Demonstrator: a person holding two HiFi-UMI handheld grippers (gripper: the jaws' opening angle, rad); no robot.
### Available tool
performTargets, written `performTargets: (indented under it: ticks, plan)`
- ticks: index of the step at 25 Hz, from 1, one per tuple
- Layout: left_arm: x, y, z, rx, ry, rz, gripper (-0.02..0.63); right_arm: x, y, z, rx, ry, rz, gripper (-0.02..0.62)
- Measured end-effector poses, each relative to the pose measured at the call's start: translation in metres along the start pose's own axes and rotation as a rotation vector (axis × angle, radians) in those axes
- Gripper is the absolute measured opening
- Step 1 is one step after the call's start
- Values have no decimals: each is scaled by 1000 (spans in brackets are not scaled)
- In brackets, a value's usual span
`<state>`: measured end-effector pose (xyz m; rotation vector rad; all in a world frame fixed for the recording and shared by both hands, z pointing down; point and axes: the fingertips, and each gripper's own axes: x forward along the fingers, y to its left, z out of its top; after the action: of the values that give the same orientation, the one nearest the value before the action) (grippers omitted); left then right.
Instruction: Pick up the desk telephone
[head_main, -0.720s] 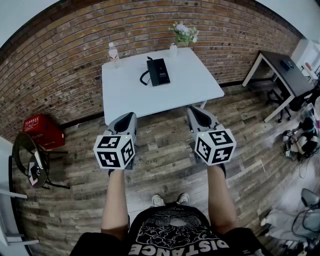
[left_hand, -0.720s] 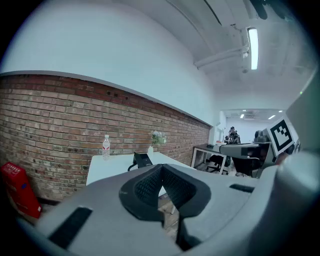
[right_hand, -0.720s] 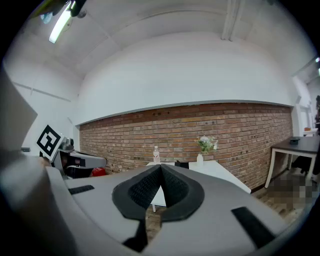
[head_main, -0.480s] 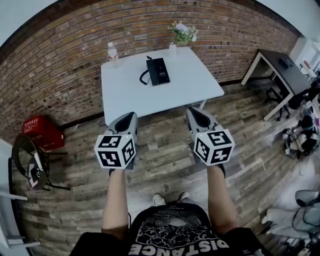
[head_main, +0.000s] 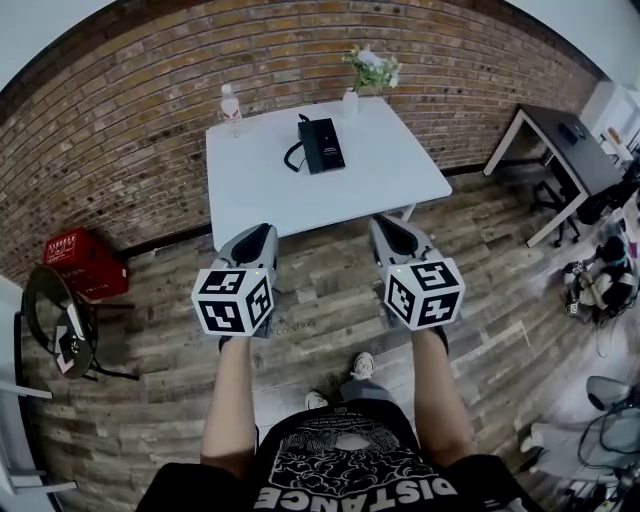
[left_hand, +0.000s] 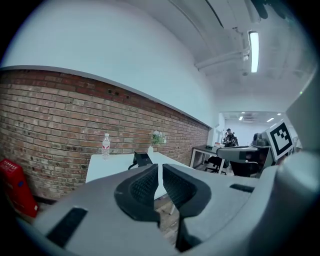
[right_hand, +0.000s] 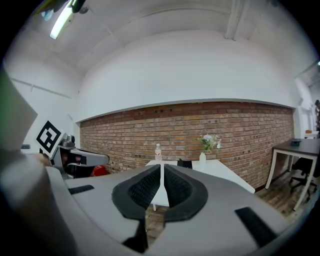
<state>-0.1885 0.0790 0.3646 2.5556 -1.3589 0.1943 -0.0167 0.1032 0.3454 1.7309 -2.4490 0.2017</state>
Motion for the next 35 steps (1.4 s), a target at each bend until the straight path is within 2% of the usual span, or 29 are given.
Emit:
performTargets:
  ticks: [5, 10, 15, 25, 35]
  plan:
    - [14, 5, -3, 4, 6, -2, 17, 13, -7, -4, -1, 5, -1, 3]
    - [40, 11, -6, -13, 25, -6, 55, 35, -26, -9, 10, 12, 2, 5]
    - [76, 12, -5, -8, 48, -2, 80, 64, -48, -7, 10, 21, 30, 31]
    - [154, 28, 7, -42, 69, 45, 117, 131, -101, -5, 8, 57, 104, 51]
    - [217, 37, 14, -78, 89, 94, 146, 182, -150, -3, 14, 77, 159, 114]
